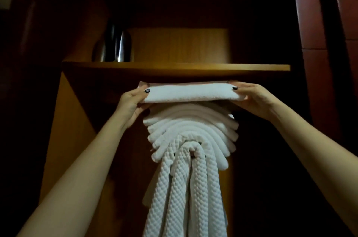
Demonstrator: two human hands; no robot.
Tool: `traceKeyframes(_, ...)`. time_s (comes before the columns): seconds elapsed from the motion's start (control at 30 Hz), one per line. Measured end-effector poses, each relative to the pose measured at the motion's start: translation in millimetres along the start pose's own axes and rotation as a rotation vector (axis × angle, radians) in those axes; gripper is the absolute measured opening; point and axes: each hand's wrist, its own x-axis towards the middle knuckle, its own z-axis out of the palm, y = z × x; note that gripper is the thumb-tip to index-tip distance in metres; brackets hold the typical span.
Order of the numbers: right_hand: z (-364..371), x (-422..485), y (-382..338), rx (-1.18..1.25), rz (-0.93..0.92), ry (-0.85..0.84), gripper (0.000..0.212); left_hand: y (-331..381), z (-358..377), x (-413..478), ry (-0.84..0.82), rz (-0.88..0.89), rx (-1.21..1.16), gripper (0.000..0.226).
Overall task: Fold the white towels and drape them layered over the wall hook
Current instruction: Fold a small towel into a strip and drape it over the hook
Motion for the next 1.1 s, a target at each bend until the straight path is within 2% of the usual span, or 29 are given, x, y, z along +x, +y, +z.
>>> traceKeyframes(0.1, 1, 18, 10, 0.014, 0.018, 0.016, 0.026, -16, -5, 16, 0.029, -0.022, 0.003, 0.017)
traceKeyframes(0.3, -7, 46, 38, 0.095, 0.04, 0.162, 0.026, -34, -8, 30, 0.05, -0.071, 0.066, 0.003)
traceKeyframes(0.47, -30, 34, 67, -0.153, 0.109, 0.133, 0.015, -43, -13, 19, -0.047, -0.06, 0.21, 0.01)
traceKeyframes(0.63, -35, 29, 65, -0.228, 0.086, 0.137, 0.017, -36, -9, 7, -0.016, -0.071, 0.293, 0.018)
traceKeyframes(0.7, -33, 26, 64, -0.313, 0.095, 0.117, 0.017, -30, -13, 4, -0.069, -0.063, 0.448, 0.025)
traceKeyframes(0.77, -29, 22, 64, -0.435, 0.094, 0.101, 0.032, -22, -16, 0, -0.133, -0.037, 0.588, 0.031)
traceKeyframes(0.83, -23, 20, 61, -0.716, 0.049, 0.142, 0.033, -16, -15, 1, -0.157, -0.004, 0.776, 0.031)
traceKeyframes(0.9, -16, 23, 53, -1.063, -0.073, 0.204, 0.048, -14, -9, 6, -0.128, 0.067, 1.04, 0.028)
traceKeyframes(0.97, -1, 25, 42, -1.208, -0.274, 0.223, 0.045, -12, 3, 12, -0.133, 0.207, 1.139, 0.027)
traceKeyframes(1.03, 21, 29, 36, -1.198, -0.384, 0.052, 0.03, -12, 16, 17, -0.24, 0.33, 1.124, 0.034)
traceKeyframes(1.1, 38, 34, 39, -1.239, -0.305, -0.172, 0.043, -13, 30, 21, -0.395, 0.319, 1.12, 0.046)
